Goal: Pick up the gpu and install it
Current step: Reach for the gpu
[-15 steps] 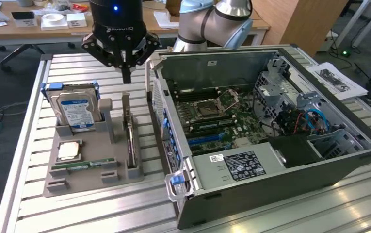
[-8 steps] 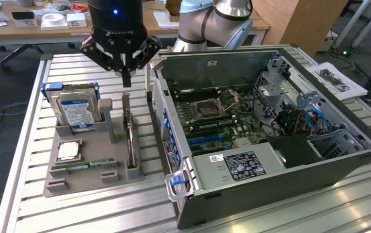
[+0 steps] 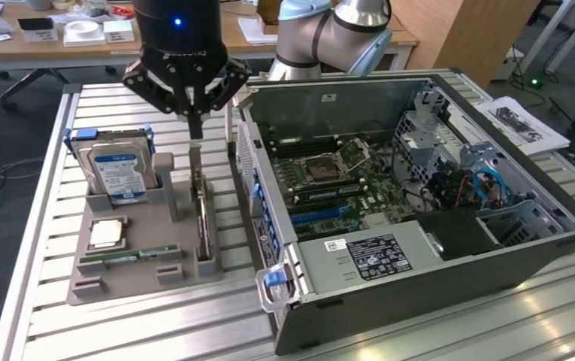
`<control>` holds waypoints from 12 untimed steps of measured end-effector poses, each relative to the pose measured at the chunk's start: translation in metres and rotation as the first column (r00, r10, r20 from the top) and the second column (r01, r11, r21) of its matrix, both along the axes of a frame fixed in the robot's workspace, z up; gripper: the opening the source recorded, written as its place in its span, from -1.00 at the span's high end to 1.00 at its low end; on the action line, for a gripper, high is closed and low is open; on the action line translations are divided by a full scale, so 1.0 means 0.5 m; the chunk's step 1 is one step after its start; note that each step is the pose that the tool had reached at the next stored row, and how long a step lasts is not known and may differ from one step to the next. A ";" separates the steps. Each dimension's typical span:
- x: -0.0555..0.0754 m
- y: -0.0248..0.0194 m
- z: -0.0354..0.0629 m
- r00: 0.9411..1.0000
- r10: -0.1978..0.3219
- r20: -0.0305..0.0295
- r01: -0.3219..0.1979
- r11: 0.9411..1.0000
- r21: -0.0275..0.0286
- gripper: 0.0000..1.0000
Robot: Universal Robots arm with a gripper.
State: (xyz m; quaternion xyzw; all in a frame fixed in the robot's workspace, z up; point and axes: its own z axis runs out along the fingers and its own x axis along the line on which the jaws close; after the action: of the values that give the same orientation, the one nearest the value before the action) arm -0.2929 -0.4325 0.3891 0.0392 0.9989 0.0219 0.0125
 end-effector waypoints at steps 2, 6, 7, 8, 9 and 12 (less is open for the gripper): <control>-0.001 -0.0018 0.000 1.000 0.000 0.000 0.000 1.000 0.000 0.79; -0.001 -0.0028 0.000 1.000 0.000 0.000 0.000 1.000 0.000 0.79; -0.001 -0.0028 0.000 1.000 0.000 0.000 0.000 1.000 0.000 0.79; -0.001 -0.0030 0.000 1.000 0.000 0.000 0.000 1.000 0.000 0.79; -0.001 -0.0041 0.000 1.000 0.000 0.000 0.000 1.000 0.000 0.79; -0.001 -0.0105 0.000 1.000 0.000 0.000 0.000 1.000 0.000 0.79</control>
State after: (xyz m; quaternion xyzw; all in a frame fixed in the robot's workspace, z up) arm -0.2935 -0.4377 0.3890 0.0391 0.9989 0.0218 0.0125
